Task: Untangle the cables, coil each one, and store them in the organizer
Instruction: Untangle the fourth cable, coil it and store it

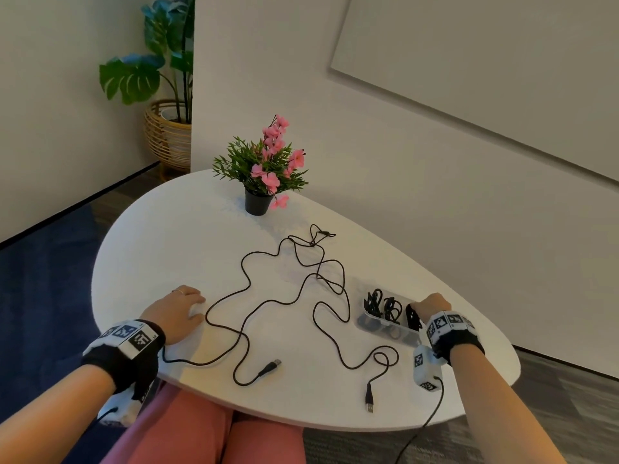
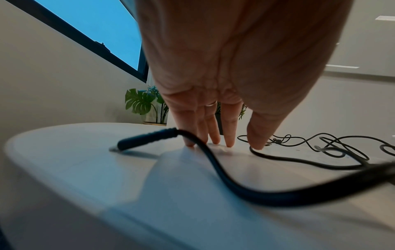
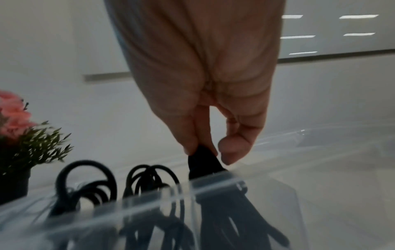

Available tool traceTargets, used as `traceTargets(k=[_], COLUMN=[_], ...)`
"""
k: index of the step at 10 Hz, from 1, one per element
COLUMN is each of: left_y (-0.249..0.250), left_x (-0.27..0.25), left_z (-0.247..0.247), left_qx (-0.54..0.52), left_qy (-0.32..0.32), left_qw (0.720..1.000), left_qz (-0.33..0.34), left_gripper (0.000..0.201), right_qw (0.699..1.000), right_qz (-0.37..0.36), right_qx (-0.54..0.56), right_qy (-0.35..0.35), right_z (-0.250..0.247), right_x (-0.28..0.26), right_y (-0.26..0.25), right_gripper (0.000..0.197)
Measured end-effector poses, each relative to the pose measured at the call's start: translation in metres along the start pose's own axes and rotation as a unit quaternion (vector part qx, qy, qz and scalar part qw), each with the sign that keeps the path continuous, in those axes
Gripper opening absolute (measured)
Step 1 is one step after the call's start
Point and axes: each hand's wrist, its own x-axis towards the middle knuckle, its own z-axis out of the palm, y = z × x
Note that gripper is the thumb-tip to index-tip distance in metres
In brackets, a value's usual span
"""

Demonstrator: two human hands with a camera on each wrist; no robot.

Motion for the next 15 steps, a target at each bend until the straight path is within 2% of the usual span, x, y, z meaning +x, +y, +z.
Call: traceTargets(k=[3, 5, 6, 7, 8, 9, 10, 11, 12, 13, 14, 15], left_y=[-0.002, -0.002, -0.001, -0.002, 0.002, 0.010, 0.012, 0.008, 0.003, -0.003, -0.005, -0.001], left_x=[-0.002, -0.001, -0.003, -0.003, -0.004, -0.007, -0.013, -0.023, -0.033, -0.040, -0.044, -0.046], left_z=[0.003, 0.003, 0.000, -0.003, -0.007, -0.008, -0.005, 0.000, 0.002, 0.004, 0.004, 0.002], left_qx=[-0.007, -0.003, -0.006, -0.009, -0.011, -0.006, -0.010, -0.013, -0.016, -0.014, -0.009, -0.018], left_qy=[0.015, 0.011, 0.004, -0.012, -0.031, -0.045, -0.043, -0.046, -0.050, -0.055, -0.051, -0.039], left_qw=[1.000, 1.000, 1.000, 1.000, 0.999, 0.999, 0.999, 0.998, 0.998, 0.997, 0.997, 0.996], left_qz=[-0.002, -0.004, 0.004, 0.010, 0.010, 0.019, 0.030, 0.033, 0.035, 0.051, 0.064, 0.074], left_gripper=[0.042, 0.042, 0.041, 0.040, 0.040, 0.040, 0.039, 0.039, 0.039, 0.038, 0.035, 0.029], right_qw=[0.999, 0.998, 0.998, 0.998, 0.993, 0.975, 0.957, 0.958, 0.957, 0.963, 0.970, 0.976], right_qz=[0.020, -0.007, 0.018, 0.020, -0.025, -0.094, -0.153, -0.256, -0.244, -0.190, -0.210, -0.197], right_qx=[0.019, -0.009, 0.028, 0.052, 0.112, 0.150, 0.217, 0.127, -0.076, -0.166, -0.120, -0.083], right_qy=[-0.026, 0.064, 0.052, -0.004, 0.023, 0.134, 0.118, -0.032, -0.135, -0.090, -0.009, -0.040], right_z=[-0.008, 0.004, 0.002, -0.005, -0.017, -0.019, 0.004, 0.044, 0.087, 0.112, 0.118, 0.119], right_x=[0.015, -0.013, -0.014, -0.013, -0.027, -0.063, -0.112, -0.161, -0.183, -0.187, -0.191, -0.198], right_y=[0.012, -0.001, -0.002, 0.010, 0.020, 0.015, 0.002, -0.009, -0.019, -0.030, -0.050, -0.067], right_gripper=[0.037, 0.042, 0.043, 0.038, 0.042, 0.037, 0.028, 0.035, 0.058, 0.051, 0.027, 0.025])
